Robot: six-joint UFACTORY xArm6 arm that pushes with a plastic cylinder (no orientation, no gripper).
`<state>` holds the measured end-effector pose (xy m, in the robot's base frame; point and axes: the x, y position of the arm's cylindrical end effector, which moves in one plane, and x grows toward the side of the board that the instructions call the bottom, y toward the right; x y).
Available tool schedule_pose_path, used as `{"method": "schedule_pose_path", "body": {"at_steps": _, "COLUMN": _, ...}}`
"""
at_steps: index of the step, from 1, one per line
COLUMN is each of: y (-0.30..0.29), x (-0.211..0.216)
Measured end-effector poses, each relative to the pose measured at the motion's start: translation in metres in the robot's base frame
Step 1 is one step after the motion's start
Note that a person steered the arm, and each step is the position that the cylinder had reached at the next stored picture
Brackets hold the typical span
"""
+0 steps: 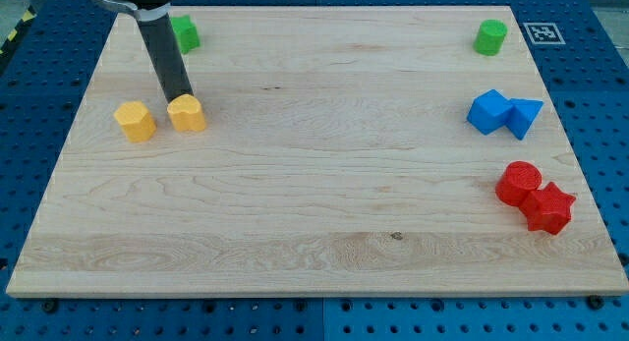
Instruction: Push green star into green circle
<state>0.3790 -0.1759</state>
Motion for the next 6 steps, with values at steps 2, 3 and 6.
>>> {"method": "schedule_pose_path", "body": {"at_steps": 2, "y": 0.029, "x": 0.016}}
{"method": "schedule_pose_path", "body": {"at_steps": 3, "y": -0.003, "x": 0.017}}
{"method": "schedule_pose_path", "body": {"at_steps": 6, "y": -0.062, "x": -0.019}}
